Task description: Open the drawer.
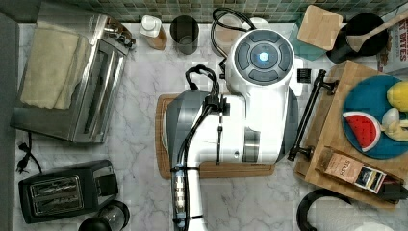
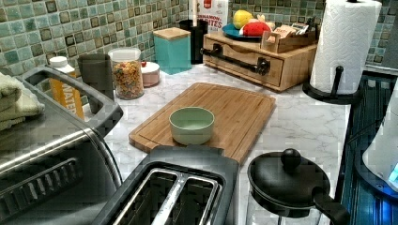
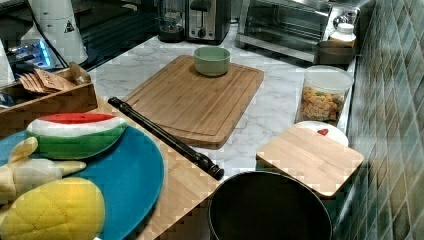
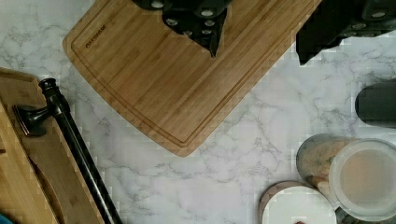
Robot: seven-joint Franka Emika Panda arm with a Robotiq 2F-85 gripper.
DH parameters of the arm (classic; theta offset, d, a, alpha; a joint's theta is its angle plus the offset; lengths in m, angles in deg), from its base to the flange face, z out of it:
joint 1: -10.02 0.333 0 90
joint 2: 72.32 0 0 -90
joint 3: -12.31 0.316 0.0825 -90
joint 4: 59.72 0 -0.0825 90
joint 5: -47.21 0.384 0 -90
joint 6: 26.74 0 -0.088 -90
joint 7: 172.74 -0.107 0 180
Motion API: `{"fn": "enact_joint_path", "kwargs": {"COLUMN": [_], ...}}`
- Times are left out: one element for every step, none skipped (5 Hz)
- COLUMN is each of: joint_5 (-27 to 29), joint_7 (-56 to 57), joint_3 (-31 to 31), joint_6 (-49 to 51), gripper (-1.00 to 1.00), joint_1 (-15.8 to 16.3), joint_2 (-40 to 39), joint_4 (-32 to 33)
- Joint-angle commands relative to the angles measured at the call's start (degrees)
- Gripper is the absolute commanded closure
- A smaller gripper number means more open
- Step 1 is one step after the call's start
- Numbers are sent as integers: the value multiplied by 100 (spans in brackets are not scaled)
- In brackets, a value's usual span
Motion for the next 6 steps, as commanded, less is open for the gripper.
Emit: {"fn": "enact_joint_path", "kwargs": {"joint_5": [-8, -8, -163, -205, -259, -215], "joint_7": [0, 0, 494, 1289, 1922, 2349], "joint_3": [-1, 0, -64, -180, -297, -466], "joint_6": [-1, -1, 54, -291, -704, -1058], "gripper": [-100, -100, -100, -100, -100, -100], "joint_1": [-1, -2, -67, -199, -321, -429], "joint_2": [0, 0, -47, 81, 106, 113], "joint_4": [-58, -58, -43, 324, 614, 868]}}
